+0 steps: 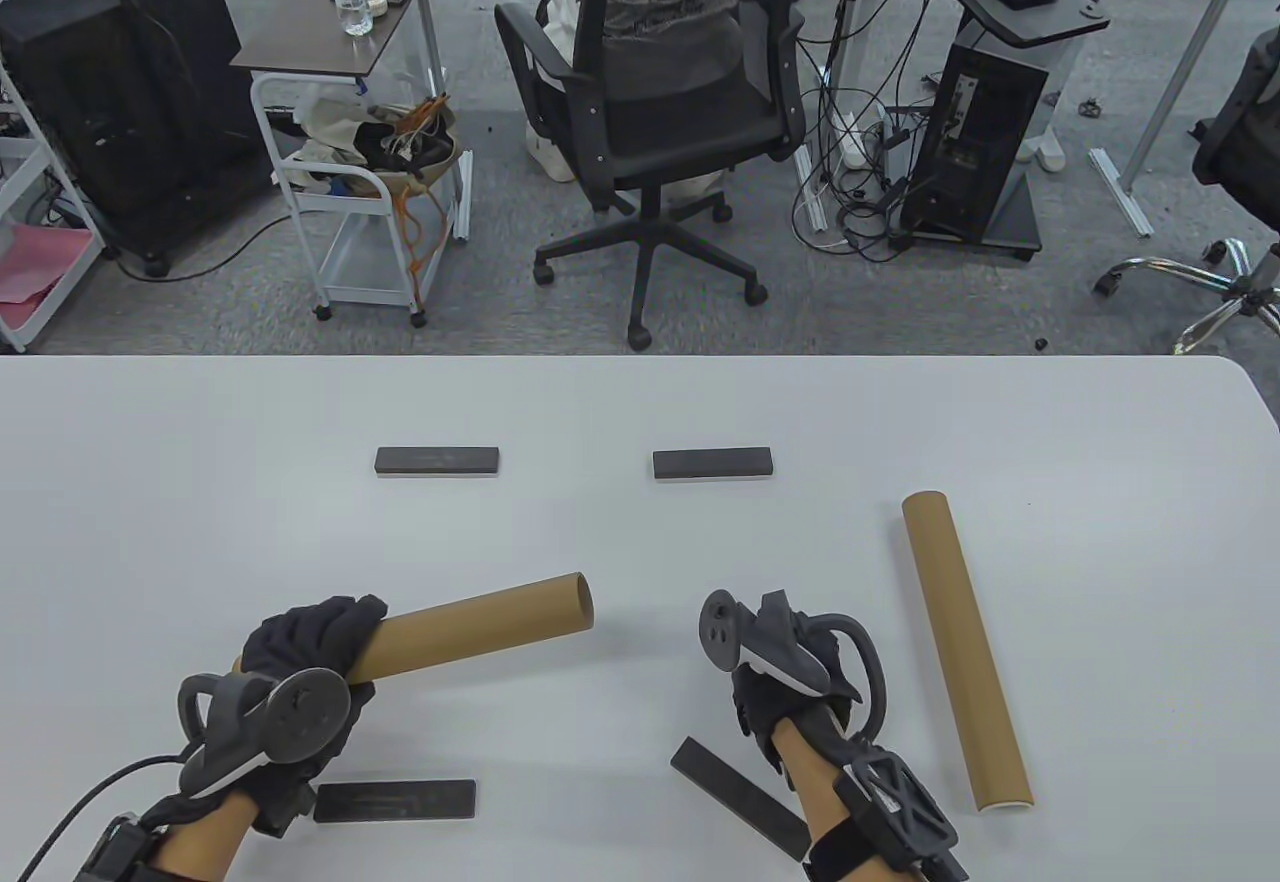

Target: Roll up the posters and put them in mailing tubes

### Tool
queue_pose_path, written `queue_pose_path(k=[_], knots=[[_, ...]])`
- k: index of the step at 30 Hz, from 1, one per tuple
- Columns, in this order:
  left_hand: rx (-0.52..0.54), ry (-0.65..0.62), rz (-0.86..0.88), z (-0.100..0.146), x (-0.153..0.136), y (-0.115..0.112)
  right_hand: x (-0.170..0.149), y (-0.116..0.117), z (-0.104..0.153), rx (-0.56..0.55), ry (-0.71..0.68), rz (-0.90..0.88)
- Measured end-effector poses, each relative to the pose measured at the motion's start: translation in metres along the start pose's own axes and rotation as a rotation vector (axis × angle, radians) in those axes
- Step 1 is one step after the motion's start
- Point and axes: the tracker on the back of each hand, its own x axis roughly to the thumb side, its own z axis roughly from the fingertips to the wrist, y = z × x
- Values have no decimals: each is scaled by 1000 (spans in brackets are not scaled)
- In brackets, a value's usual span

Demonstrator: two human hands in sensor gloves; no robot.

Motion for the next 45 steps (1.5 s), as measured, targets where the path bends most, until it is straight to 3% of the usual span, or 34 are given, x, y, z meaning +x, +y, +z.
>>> queue_pose_path(k=[2,5,9,15,17,19,23,31,36,38,41,43,45], knots=[[-3,-3,1,0,1,0,5,-15,11,-116,-44,-170],[-12,-10,6,0,4,-1,19,-48,39,-407,-137,-576],[-25,-19,51,-1,13,-1,34,-60,61,-537,-205,-787],[-7,-55,71,2,26,5,41,-58,66,-507,-280,-1001],[-5,-53,107,2,29,7,45,-55,62,-432,-427,-1153],[6,-51,88,3,31,8,51,-51,63,-365,-482,-1202],[19,-65,124,6,38,11,65,-51,65,-242,-588,-1037],[-2,-90,116,5,36,10,60,-51,64,-254,-609,-1058],[-73,-43,217,3,28,10,50,-52,64,-281,-558,-1009],[-96,42,229,1,18,11,44,-51,62,-275,-506,-949],[-156,245,246,0,-13,6,32,-45,56,-274,-293,-875],[-217,387,258,0,-38,0,29,-37,51,-125,-202,-685],[-277,524,266,4,-61,-8,30,-28,46,-104,-159,-472]])
